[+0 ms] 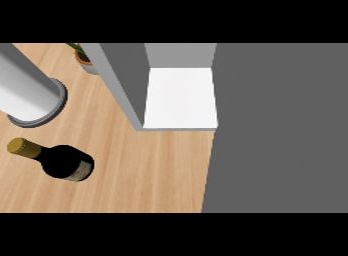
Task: Pick up the wine, place it into the cabinet and close the cabinet
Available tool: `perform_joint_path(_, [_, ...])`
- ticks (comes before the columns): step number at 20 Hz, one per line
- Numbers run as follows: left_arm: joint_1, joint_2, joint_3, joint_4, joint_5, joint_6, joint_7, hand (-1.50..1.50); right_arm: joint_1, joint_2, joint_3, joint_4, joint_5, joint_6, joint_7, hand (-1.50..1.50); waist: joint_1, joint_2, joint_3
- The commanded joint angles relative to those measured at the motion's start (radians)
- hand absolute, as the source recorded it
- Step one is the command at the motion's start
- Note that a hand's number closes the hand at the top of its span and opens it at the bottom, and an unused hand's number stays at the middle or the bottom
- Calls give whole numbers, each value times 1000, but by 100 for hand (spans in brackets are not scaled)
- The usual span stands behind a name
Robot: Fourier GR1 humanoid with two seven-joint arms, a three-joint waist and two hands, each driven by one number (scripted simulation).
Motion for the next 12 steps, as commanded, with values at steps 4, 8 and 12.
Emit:
perform_joint_path(4, [-7,-46,-52,-1,-82,35,14,-150,-78,-39,-71,-148,-86,-35,173,-150,-2,-1,0])
perform_joint_path(8, [-12,-63,-21,100,-116,-23,-66,-150,-107,-9,-9,-120,-16,-62,169,-150,1,0,-1])
perform_joint_path(12, [-48,-48,-18,151,-137,-10,-63,-150,-189,-33,-12,-141,-20,-91,266,-150,-1,-1,-1])
